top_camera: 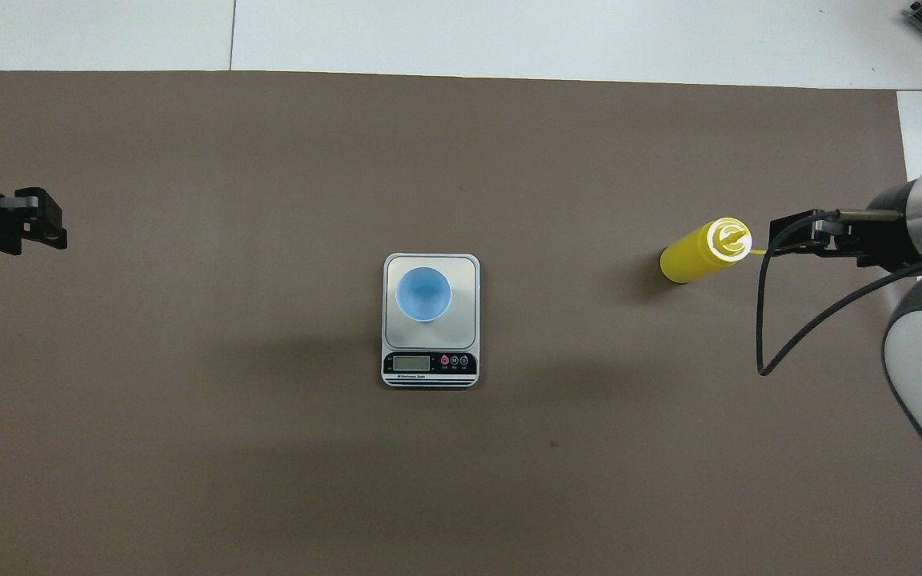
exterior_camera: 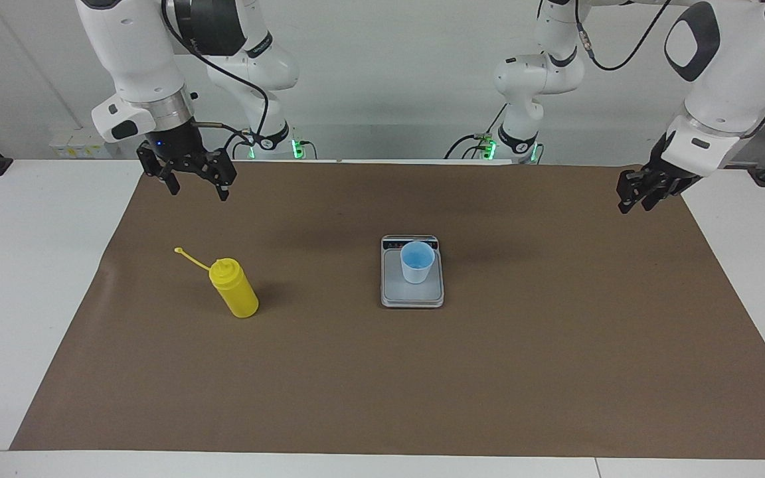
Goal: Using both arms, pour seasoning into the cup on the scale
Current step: 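Move the right gripper to the yellow bottle's base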
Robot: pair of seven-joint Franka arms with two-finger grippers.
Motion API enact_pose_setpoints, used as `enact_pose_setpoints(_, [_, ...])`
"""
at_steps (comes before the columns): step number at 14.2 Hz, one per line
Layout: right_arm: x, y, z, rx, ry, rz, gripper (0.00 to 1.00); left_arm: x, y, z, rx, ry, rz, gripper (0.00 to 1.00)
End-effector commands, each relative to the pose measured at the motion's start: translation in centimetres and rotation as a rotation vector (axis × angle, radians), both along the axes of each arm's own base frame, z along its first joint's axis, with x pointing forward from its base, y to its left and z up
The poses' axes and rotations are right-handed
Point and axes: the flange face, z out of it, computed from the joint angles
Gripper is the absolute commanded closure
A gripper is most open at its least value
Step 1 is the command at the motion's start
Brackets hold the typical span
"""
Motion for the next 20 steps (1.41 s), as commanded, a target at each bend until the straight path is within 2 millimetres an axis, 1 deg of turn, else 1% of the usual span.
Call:
enact_pose_setpoints(1, [-1.6, -1.1, -2.5, 0.024, -0.043, 0.066, 0.0, -2.1, 0.5, -1.3, -0.009, -0.047, -0.006, 0.49])
enact_pose_setpoints(2, [-1.9, -1.2, -3.6, 0.058, -0.064, 0.079, 0.0, -2.4, 0.8, -1.9, -0.008, -0.048, -0.024, 0.48])
enact_pose_setpoints(3, [-2.3, -1.9, -4.7, 0.079, -0.099, 0.09, 0.0, -2.7, 1.5, -2.4, -0.009, -0.045, -0.05, 0.48])
enact_pose_setpoints(4, [-2.6, -2.1, -5.9, 0.088, -0.125, 0.123, 0.0, -3.1, 2.1, -2.8, -0.009, -0.042, -0.074, 0.47])
enact_pose_setpoints(6, [-3.2, -2.6, -7.8, 0.085, -0.154, 0.16, 0.0, -3.2, 2.0, -2.8, -0.01, -0.04, -0.085, 0.44])
enact_pose_setpoints(7, [-3.6, -2.7, -8.2, 0.086, -0.164, 0.156, 0.0, -3.2, 2.0, -2.8, -0.01, -0.039, -0.086, 0.38])
enact_pose_setpoints(8, [-3.8, -2.7, -8.8, 0.085, -0.162, 0.154, 0.0, -3.2, 1.9, -2.8, -0.01, -0.039, -0.088, 0.29])
enact_pose_setpoints(10, [-4.3, -3.6, -10.4, 0.081, -0.182, 0.13, 0.0, -3.2, 1.8, -2.8, -0.012, -0.039, -0.089, 0.16])
enact_pose_setpoints(11, [-4.5, -4.1, -11.0, 0.083, -0.202, 0.116, 0.0, -3.2, 1.7, -2.8, -0.012, -0.039, -0.091, 0.05])
enact_pose_setpoints(12, [-4.6, -4.2, -11.9, 0.095, -0.227, 0.101, 0.0, -3.2, 1.7, -2.7, -0.012, -0.04, -0.092, 0.0])
enact_pose_setpoints(16, [-5.4, -5.2, -15.9, 0.127, -0.336, 0.14, 0.0, -3.4, 1.1, -2.7, -0.012, -0.028, -0.101, 0.0])
enact_pose_setpoints(19, [-5.0, -6.1, -18.3, 0.182, -0.406, 0.166, 0.0, -3.4, 1.3, -2.6, -0.012, -0.028, -0.097, 0.0])
enact_pose_setpoints(20, [-4.7, -6.7, -19.8, 0.191, -0.424, 0.193, 0.0, -3.6, 1.2, -2.5, -0.012, -0.016, -0.092, 0.0])
